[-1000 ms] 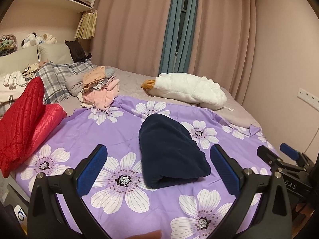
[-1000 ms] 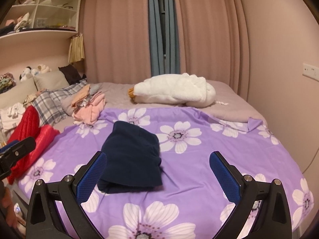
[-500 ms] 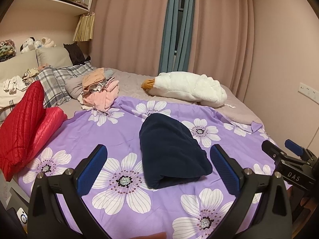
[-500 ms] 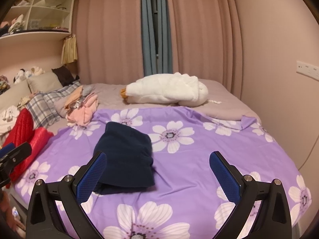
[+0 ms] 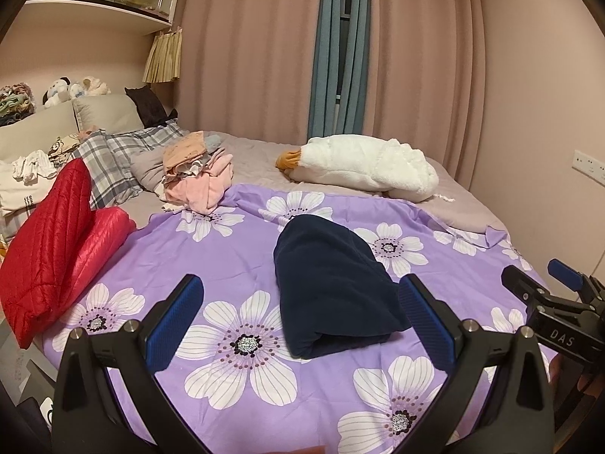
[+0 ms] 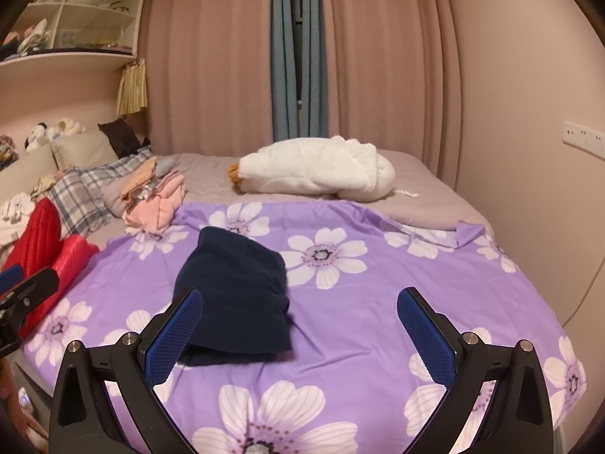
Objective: Fold large clothes
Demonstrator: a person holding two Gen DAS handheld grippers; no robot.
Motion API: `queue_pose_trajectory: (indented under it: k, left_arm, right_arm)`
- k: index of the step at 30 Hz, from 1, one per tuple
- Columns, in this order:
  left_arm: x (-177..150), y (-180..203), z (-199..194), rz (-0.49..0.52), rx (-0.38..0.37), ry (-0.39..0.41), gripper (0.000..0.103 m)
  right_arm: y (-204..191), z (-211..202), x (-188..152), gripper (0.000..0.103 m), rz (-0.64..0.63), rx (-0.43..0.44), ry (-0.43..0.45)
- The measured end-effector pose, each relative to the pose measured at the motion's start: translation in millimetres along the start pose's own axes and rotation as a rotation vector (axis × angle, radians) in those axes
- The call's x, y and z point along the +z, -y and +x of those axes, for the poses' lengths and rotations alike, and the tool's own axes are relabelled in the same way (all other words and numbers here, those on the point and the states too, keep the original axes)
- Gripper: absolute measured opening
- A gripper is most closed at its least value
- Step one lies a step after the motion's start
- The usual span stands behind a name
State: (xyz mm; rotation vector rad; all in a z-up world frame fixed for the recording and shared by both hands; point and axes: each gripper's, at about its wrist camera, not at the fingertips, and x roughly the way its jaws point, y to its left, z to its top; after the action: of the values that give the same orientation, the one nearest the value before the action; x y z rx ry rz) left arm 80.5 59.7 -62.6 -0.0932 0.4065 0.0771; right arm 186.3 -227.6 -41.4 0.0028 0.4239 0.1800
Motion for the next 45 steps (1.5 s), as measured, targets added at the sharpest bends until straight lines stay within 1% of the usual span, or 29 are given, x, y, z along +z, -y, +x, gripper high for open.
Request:
queue_pose_trajectory:
  k: [6, 9, 12, 15, 19, 25, 31, 36, 41, 45]
  left_arm:
    - [0.7, -2.2, -2.2, -0.006, 0.008, 0.014, 0.103]
    - [0.7, -3.6, -2.3, 0.001, 0.008, 0.012, 0.103]
    - [0.8, -6.6, -2.6, -0.013, 0.005, 0.009, 0.103]
    - [1.3, -10.5, -4.2, -0.035, 0.004, 0.013, 0.103]
    - [1.7, -11.7, -2.6, -0.039, 0.019, 0.011, 0.103]
    - [0.1, -8.5, 0.4, -0.021, 0.020, -0.003, 0.103]
    - [-1.1, -4.4, 3.7, 0.001, 0.014, -0.010, 0.103]
    - [-1.9, -3.6, 7.6, -0.006, 0.028, -0.022, 0.103]
    - [-1.6, -2.9, 9.4, -0.004, 0.027, -0.022, 0.103]
    - [-3.3, 0.8, 11.9, 0.014, 0.032, -0.025, 0.103]
  right_arm:
    - [-1.1, 3.1, 0.4, 0.102, 0.003, -0.005, -0.005]
    - [-2.8, 7.4, -0.4, 0.102, 0.005, -0.033, -0.021]
    - [-6.5, 8.0, -0.8, 0.102, -0.005, -0.056, -0.023]
    - [-11.0, 5.8, -0.7, 0.102, -0.022, -0.040, -0.019]
    - [-15.7, 2.8, -0.8, 0.102, -0.047, -0.013, -0.013]
    - [-19.8, 4.3, -1.2, 0.102, -0.071, -0.024, -0.014]
    - [-19.0, 5.4, -0.9, 0.102, -0.054, -0.019, -0.019]
    - [-15.6, 3.5, -1.7, 0.102, -0.042, -0.051, -0.016]
    - [-7.0, 0.9, -0.4, 0.102, -0.010, -0.035, -0.013]
    - [-3.6, 1.2, -0.5, 0.102, 0.003, -0.051, -0.015]
